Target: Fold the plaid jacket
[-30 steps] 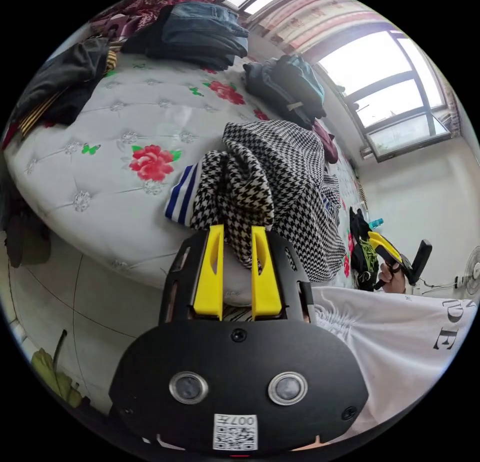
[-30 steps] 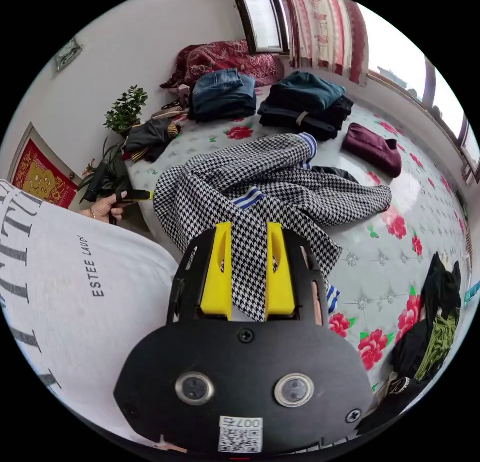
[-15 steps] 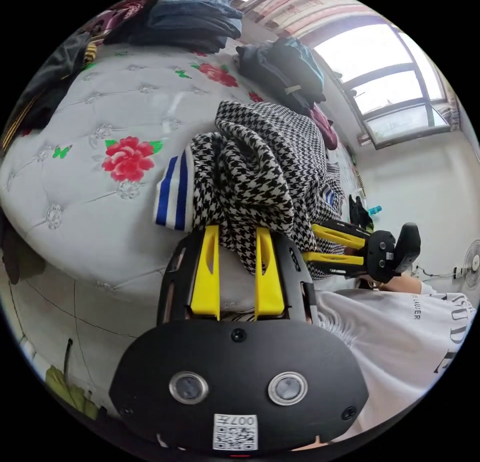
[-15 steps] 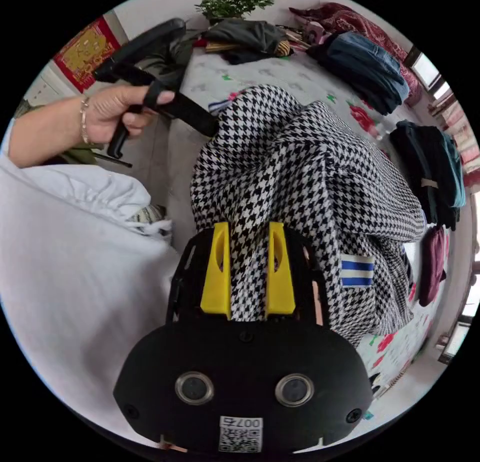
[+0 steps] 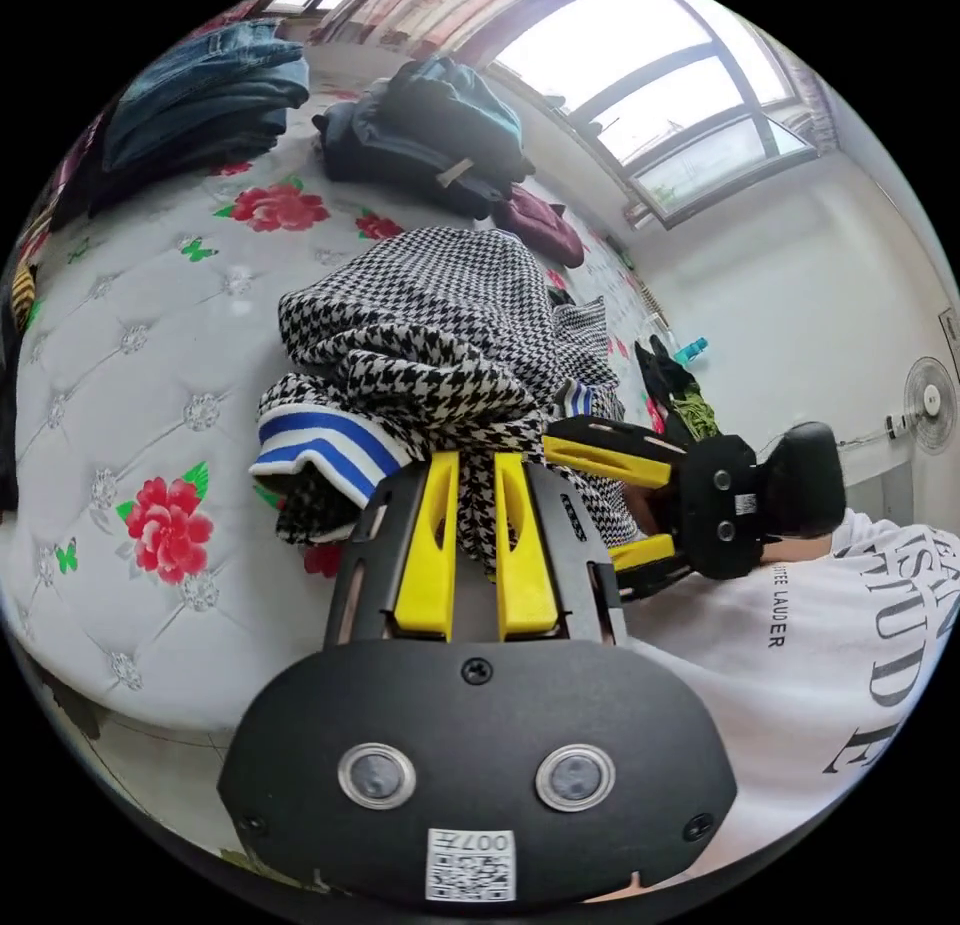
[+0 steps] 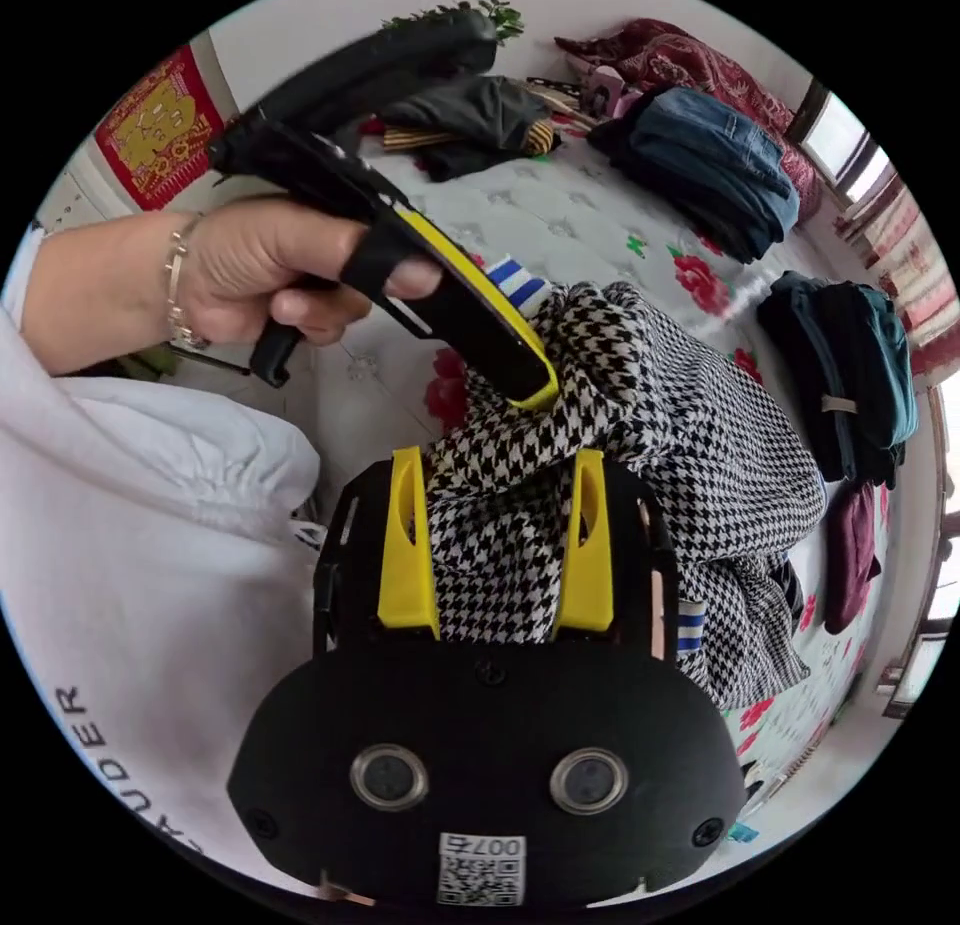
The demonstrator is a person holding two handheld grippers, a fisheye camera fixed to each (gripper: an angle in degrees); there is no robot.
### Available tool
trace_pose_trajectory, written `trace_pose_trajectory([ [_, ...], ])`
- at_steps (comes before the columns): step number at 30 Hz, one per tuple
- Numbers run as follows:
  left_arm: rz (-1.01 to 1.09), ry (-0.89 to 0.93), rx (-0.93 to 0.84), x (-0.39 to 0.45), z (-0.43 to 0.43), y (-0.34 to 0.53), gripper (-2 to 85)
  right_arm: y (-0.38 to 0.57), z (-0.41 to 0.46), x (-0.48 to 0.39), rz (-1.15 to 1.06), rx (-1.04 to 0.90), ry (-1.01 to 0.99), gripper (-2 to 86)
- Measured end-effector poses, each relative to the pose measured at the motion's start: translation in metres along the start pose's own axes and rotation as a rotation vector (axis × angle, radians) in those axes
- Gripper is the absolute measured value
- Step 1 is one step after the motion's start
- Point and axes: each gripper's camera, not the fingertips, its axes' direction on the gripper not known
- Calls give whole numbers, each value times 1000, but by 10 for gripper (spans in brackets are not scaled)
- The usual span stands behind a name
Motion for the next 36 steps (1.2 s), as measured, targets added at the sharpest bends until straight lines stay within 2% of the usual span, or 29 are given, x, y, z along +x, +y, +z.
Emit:
trace_pose_trajectory([
  [2,83,111,61,7,-14,2,26,2,7,16,28,-29,3,110],
  [4,94,139,119,6,-32,10,35,10,-10,41,127,26,-49,92],
  [9,8,-104,270,-27,-74,70,62,66,-87,111,424,281,-112,67],
  [11,-88,-198,183,-55,-67,95,76,97,-130,129,516,406,-73,63],
  [15,-143,-119,90,-73,-35,114,107,132,-179,133,577,513,18,61],
  [22,114,-103,-17,-10,62,75,150,188,-234,113,636,620,102,57],
  [25,186,-71,-64,27,92,50,125,206,-259,95,619,658,166,56],
  [27,202,-125,-96,46,105,42,43,219,-277,84,613,682,212,56],
  [29,167,-136,-17,61,94,39,-3,243,-303,71,630,712,279,55],
  [31,172,-95,80,76,70,43,-7,268,-326,59,650,758,336,55],
  [36,320,-144,360,142,-15,65,-9,330,-393,20,693,903,487,52],
])
